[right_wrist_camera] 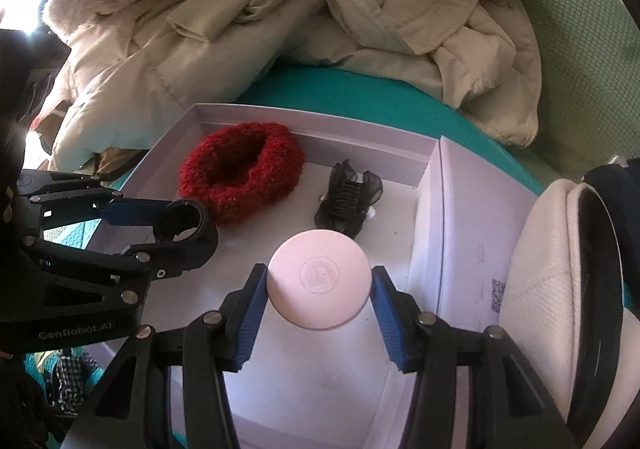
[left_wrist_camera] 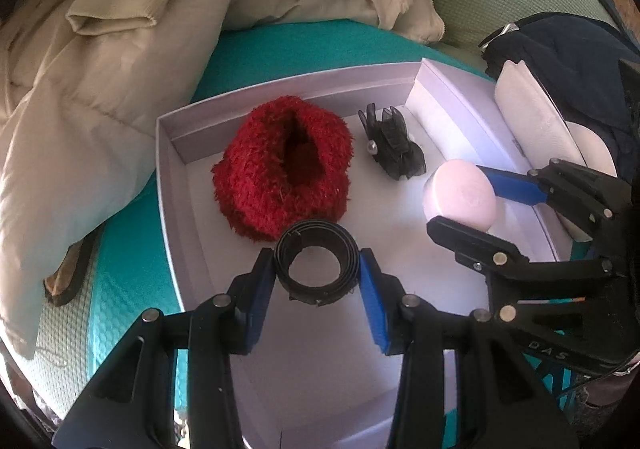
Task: Organize objects
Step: 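Open the left tool to drop the belt while the right tool lowers the compact into the box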
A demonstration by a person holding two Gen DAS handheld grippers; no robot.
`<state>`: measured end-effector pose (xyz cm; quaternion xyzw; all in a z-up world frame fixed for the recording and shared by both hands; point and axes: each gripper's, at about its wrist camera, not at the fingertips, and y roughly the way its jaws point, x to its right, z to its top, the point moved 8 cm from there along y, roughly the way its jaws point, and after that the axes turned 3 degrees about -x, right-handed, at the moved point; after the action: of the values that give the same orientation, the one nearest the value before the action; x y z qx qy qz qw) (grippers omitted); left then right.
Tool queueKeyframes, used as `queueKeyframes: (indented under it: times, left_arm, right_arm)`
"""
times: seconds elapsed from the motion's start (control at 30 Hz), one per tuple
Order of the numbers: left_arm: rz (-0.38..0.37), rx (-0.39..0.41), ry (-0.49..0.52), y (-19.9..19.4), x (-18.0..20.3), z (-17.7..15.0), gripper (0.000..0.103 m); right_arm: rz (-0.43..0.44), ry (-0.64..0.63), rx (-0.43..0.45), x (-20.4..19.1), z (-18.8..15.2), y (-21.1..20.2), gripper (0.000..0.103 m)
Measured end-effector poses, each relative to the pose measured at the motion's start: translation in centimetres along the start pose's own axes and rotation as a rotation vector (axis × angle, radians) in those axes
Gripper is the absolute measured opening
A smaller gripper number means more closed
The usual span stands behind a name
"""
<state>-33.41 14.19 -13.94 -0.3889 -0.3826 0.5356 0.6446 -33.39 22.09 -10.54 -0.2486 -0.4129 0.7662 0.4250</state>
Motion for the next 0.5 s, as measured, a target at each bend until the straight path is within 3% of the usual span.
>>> queueKeyframes:
  times: [0.5]
  left_arm:
    - [0.013, -0.020, 0.024, 2.3, -0.4, 2.0, 0.040]
  right_arm:
    - [-0.014, 0.007, -0.026, 0.2, 0.7, 2.0, 0.052]
